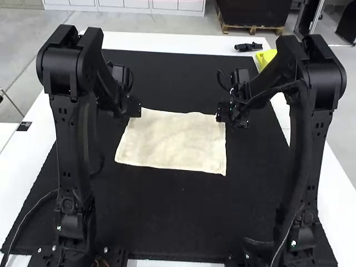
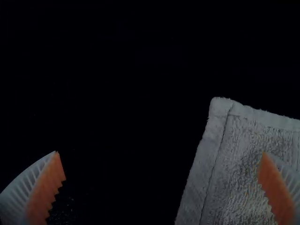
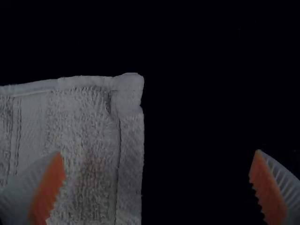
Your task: Fold the towel.
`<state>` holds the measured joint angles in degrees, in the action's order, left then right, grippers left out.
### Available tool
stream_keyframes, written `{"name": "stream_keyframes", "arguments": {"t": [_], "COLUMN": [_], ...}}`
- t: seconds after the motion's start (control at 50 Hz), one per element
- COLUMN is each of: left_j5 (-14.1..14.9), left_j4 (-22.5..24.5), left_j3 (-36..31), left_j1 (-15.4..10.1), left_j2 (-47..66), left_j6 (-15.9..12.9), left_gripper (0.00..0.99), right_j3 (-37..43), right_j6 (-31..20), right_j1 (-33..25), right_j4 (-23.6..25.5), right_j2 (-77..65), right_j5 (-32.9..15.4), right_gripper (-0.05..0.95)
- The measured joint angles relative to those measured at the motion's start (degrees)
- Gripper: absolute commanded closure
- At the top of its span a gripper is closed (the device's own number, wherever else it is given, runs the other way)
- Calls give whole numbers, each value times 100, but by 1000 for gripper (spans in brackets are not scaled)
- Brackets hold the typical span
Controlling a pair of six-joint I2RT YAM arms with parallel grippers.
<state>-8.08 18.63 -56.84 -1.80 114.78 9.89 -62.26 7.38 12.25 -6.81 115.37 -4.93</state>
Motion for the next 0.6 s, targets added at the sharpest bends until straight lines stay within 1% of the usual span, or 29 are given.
{"name": "stream_keyframes", "arguments": {"t": [0.12, 0.22, 0.38, 0.44, 0.48, 0.5, 0.54, 0.56, 0.58, 0.6], "left_j5": [17, 22, 122, 149, 199, 225, 278, 299, 295, 315], "left_j4": [48, -7, -109, -203, -264, -282, -299, -319, -330, -330], "left_j3": [-2, 0, -22, -79, -109, -120, -133, -138, -140, -140], "left_j1": [-9, -9, -9, -9, -9, -9, -13, -20, -20, -20], "left_j2": [149, 339, 376, 376, 376, 376, 376, 376, 376, 376], "left_j6": [0, 2, 9, 4, 4, 26, 59, 116, 155, 190], "left_gripper": [49, 48, 39, 144, 249, 323, 539, 664, 772, 787], "right_j3": [-2, -4, -9, -9, -9, -9, -15, -20, -28, -35], "right_j6": [-26, -70, -173, -203, -210, -212, -227, -227, -234, -247], "right_j1": [0, 0, 0, 0, 0, 0, 0, 0, 2, 2], "right_j4": [-48, -170, -162, -162, -157, -157, -160, -151, -155, -151], "right_j2": [2, 59, 157, 173, 175, 173, 175, 173, 186, 188], "right_j5": [-2, -7, -22, -22, -22, -22, -22, -22, -24, -26], "right_gripper": [-7, -7, -5, 21, 44, 56, 102, 166, 292, 389]}}
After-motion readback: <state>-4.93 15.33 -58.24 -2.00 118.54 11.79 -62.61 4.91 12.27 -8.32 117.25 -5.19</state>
